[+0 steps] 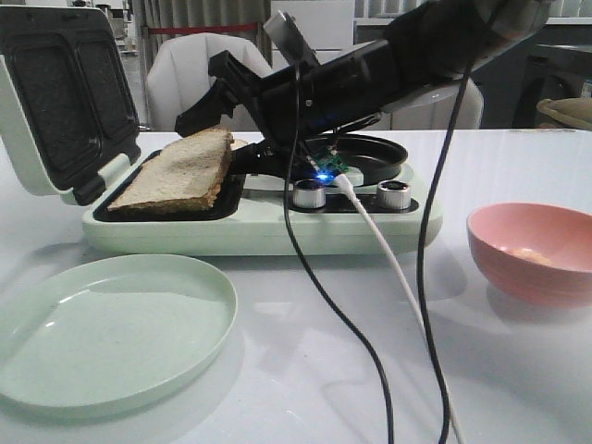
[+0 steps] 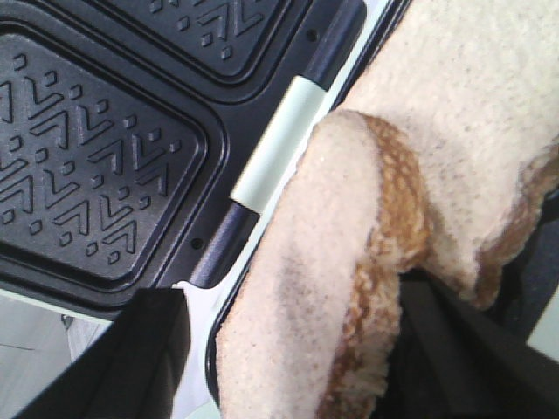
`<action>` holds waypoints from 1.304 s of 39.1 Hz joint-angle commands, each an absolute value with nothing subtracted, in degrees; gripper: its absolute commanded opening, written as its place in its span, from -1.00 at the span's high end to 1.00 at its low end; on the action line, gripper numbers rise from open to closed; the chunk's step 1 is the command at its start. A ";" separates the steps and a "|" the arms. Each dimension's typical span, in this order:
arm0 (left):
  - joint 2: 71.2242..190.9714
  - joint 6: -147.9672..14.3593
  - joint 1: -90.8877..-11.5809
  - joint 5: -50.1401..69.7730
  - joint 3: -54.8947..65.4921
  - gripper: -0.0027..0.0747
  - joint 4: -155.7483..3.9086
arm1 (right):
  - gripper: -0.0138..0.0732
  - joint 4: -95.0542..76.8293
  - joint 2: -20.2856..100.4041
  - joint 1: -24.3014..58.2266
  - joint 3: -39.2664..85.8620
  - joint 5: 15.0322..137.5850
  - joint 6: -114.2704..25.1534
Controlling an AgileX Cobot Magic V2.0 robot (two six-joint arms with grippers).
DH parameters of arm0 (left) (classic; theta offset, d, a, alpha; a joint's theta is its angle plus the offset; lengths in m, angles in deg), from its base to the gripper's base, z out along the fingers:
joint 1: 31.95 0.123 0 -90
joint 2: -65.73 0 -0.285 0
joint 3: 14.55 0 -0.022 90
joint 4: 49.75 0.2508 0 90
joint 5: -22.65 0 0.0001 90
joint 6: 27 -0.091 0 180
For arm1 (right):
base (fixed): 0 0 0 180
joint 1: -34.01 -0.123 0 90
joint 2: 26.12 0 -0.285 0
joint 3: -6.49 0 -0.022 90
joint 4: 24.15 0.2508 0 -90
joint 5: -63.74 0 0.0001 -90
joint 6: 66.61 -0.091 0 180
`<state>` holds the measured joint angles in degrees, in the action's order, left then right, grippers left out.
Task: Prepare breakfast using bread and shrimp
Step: 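Lay the bread on the first slice and withdraw the right gripper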
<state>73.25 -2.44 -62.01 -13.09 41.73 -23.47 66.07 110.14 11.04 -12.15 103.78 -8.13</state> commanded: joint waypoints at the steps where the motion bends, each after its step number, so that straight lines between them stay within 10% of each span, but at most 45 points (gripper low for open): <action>1: 72.39 -2.01 -62.28 -8.75 40.24 0.45 -22.47 | -0.60 65.82 103.89 10.38 -14.03 102.77 -9.22; 38: 72.39 -2.01 -62.28 -7.99 40.24 0.45 -22.47 | -0.58 -25.27 78.29 6.89 -13.97 106.43 -66.15; 51: 72.39 -2.01 -62.28 -7.93 40.24 0.45 -22.47 | -0.58 -27.43 67.25 6.89 -5.52 103.49 -69.82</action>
<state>73.25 -2.44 -62.01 -12.65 41.73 -23.47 -27.78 73.07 6.74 -7.15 110.12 -69.50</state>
